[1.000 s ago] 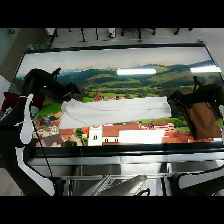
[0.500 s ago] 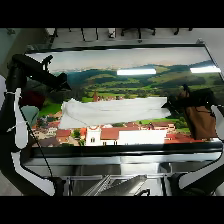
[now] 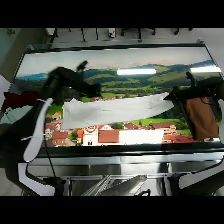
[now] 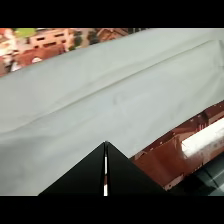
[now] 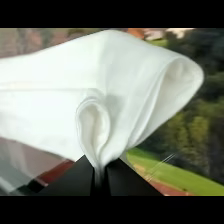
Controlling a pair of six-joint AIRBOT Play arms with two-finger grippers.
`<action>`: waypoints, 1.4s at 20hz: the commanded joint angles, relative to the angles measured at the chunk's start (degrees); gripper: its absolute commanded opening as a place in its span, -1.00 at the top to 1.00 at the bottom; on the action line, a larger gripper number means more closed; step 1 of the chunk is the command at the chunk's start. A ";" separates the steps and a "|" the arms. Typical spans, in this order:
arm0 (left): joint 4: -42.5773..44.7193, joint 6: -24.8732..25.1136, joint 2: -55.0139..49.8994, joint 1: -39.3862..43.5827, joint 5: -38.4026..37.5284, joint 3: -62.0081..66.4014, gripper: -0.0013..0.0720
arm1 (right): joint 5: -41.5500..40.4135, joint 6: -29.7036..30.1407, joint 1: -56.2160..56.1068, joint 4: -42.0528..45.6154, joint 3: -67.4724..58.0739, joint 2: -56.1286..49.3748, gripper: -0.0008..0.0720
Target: Fold the shirts.
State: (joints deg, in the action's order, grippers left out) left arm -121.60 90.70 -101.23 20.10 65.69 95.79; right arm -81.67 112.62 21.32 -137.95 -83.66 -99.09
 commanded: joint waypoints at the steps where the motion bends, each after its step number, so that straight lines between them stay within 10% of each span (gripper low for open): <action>1: 0.00 0.31 -5.77 11.93 -16.11 -2.73 0.92 | -10.64 -0.04 -0.55 -3.96 -4.20 8.02 0.93; 16: -0.09 -5.70 -21.75 19.41 -1.81 21.59 0.92 | -11.98 -5.53 -3.76 -4.42 -4.48 20.52 0.92; 23: 14.97 -2.71 3.23 -0.90 15.41 16.59 0.92 | -9.18 -9.79 -13.05 -5.27 -4.44 21.22 0.92; 28: 17.55 -2.91 29.57 -23.12 12.63 4.42 0.91 | 21.53 -12.44 -39.17 -5.22 -2.56 17.84 0.92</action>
State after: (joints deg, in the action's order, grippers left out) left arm -106.96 87.68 -84.66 8.12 78.70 106.06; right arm -78.81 101.84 -4.47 -143.20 -87.00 -79.09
